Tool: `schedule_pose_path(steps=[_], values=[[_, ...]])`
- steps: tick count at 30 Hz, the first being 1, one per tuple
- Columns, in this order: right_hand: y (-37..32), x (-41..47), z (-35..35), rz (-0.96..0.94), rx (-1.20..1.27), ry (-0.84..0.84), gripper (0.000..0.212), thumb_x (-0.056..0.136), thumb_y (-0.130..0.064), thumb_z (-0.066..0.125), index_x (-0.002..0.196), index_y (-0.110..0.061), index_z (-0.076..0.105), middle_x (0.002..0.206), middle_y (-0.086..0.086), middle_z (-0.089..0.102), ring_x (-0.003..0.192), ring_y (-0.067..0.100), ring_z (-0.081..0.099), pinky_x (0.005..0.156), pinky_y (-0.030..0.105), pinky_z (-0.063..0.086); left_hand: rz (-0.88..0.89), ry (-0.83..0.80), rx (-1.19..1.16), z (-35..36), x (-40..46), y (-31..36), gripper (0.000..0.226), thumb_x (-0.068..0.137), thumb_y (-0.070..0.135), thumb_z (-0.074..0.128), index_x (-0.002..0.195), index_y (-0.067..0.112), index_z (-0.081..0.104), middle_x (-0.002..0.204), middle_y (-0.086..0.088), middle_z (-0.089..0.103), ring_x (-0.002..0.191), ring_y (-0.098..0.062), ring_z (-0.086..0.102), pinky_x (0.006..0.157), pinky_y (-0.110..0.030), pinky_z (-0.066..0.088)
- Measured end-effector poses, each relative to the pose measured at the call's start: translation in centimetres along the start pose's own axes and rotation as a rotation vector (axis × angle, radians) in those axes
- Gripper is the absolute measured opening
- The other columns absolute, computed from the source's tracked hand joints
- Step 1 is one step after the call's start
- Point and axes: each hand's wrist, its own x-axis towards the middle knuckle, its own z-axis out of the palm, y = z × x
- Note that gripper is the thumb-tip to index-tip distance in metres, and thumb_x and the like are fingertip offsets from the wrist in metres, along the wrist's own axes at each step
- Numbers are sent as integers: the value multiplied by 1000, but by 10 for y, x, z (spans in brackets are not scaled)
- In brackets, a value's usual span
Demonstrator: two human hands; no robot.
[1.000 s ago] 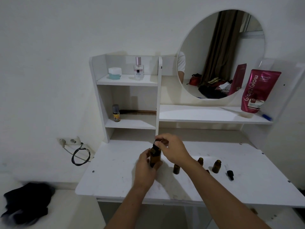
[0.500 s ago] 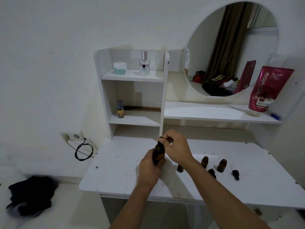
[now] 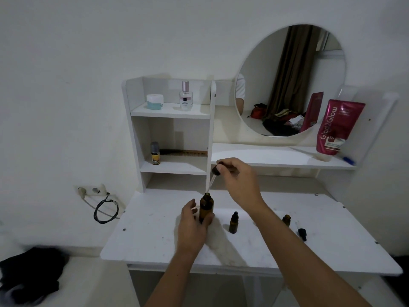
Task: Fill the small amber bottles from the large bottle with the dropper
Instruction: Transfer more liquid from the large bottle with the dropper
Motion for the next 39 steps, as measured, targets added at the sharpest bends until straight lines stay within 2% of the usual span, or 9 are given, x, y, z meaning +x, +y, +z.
schedule_pose_path(steps=[5, 8, 12, 16, 21, 26, 30, 33, 39], values=[[1, -13, -47, -36, 22, 86, 17, 96, -18, 71, 112, -18, 75, 103, -12, 76, 97, 0, 69, 88, 11, 52, 62, 173, -76, -2, -24, 17, 59, 88, 37, 78, 136, 26, 46, 123, 10, 56, 110, -8, 58, 78, -6, 47], [17, -26, -82, -19, -18, 130, 17, 96, -17, 71, 112, -19, 74, 102, -12, 75, 97, 1, 70, 89, 13, 53, 169, 201, -124, 13, -48, 35, 46, 88, 37, 77, 123, 29, 48, 110, 15, 57, 101, -3, 59, 79, -11, 50], [43, -42, -119, 53, -62, 197, 15, 95, -18, 73, 109, -22, 75, 97, -13, 76, 93, 0, 70, 86, 13, 54, 339, 24, -67, 51, -78, 58, 33, 92, 37, 73, 116, 27, 54, 105, 15, 58, 101, -2, 58, 84, -10, 46], [67, -51, -141, 82, -117, 231, 14, 94, -19, 73, 108, -19, 75, 95, -14, 75, 91, -1, 70, 84, 14, 54, 480, -198, 30, 90, -82, 71, 24, 97, 36, 66, 117, 26, 57, 115, 16, 55, 110, -1, 55, 93, -12, 46], [85, -56, -147, 104, -136, 250, 14, 94, -19, 73, 108, -16, 75, 94, -14, 75, 91, -2, 70, 82, 8, 52, 343, -229, 30, 122, -69, 65, 47, 97, 33, 67, 139, 27, 47, 136, 17, 47, 128, 4, 45, 110, -15, 38], [90, -53, -140, 102, -106, 232, 13, 94, -19, 74, 106, -20, 76, 94, -16, 75, 90, -4, 70, 82, 7, 51, 187, -278, 64, 136, -56, 56, 63, 98, 32, 67, 153, 23, 37, 151, 10, 44, 137, -7, 44, 116, -29, 39], [94, -55, -135, 103, -105, 201, 11, 93, -17, 74, 103, -23, 74, 91, -18, 75, 89, -8, 69, 82, 5, 50, 167, -271, 104, 141, -50, 56, 52, 99, 30, 65, 148, 23, 46, 141, 11, 55, 129, -7, 52, 108, -20, 39], [97, -56, -131, 86, -93, 179, 11, 93, -14, 74, 103, -20, 75, 88, -15, 77, 87, -5, 71, 80, 6, 50, 199, -237, 149, 145, -47, 54, 33, 100, 26, 63, 133, 25, 58, 124, 15, 65, 114, -3, 60, 103, -24, 48], [111, -57, -121, 103, -120, 77, 9, 91, -15, 76, 99, -17, 79, 90, -12, 77, 86, 0, 73, 81, 13, 55, 208, -225, 140, 146, -49, 55, 17, 101, 24, 62, 116, 32, 63, 108, 21, 67, 102, 2, 63, 90, -14, 48]])
